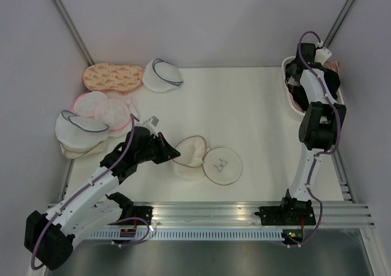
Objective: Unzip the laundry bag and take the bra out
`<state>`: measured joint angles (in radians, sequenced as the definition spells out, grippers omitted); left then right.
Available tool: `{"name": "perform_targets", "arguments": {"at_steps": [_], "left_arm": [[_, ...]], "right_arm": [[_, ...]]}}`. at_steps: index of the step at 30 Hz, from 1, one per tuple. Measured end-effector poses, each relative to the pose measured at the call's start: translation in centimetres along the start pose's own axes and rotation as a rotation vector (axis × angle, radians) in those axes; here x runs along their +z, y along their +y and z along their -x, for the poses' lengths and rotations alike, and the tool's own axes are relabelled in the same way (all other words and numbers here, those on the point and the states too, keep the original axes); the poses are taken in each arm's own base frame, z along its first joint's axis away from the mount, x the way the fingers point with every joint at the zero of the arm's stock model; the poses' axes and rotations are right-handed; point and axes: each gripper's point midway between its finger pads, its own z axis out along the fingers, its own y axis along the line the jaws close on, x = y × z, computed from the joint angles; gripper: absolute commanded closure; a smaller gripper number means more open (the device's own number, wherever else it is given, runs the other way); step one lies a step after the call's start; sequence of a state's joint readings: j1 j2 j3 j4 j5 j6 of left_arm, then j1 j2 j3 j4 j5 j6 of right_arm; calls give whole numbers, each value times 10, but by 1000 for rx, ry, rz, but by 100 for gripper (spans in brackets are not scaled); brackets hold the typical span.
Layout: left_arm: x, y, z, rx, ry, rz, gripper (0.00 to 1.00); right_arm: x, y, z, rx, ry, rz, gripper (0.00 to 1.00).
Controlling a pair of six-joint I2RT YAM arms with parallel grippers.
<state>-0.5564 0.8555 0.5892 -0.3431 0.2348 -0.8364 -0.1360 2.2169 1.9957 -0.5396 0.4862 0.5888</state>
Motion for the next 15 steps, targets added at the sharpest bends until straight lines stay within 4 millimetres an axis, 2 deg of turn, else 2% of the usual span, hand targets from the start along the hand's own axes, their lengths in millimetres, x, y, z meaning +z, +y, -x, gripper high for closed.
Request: {"name": "perform_targets", "arguments": {"at_steps": [3, 6, 9, 11, 13, 15], "left_arm": [[0, 0, 0, 0, -2, 1, 98], [0, 1, 1, -1, -4, 4, 98], [0, 1, 2, 0, -9, 6, 98], [0, 2, 3, 0, -16, 10, 98], [-1, 2, 4, 2, -26, 9, 98], [-2, 2, 5, 3, -35, 7, 98]], "right_arm": [[-27, 1, 5, -5, 7, 32, 11], [-73, 6, 18, -3, -26, 91, 9], [-131, 15, 27, -8, -72, 198, 9], [-171, 20, 18, -20, -90, 293, 10], [-212, 19, -4, -45, -86, 385, 12], [-243, 16, -30, -60, -79, 470, 14]]}}
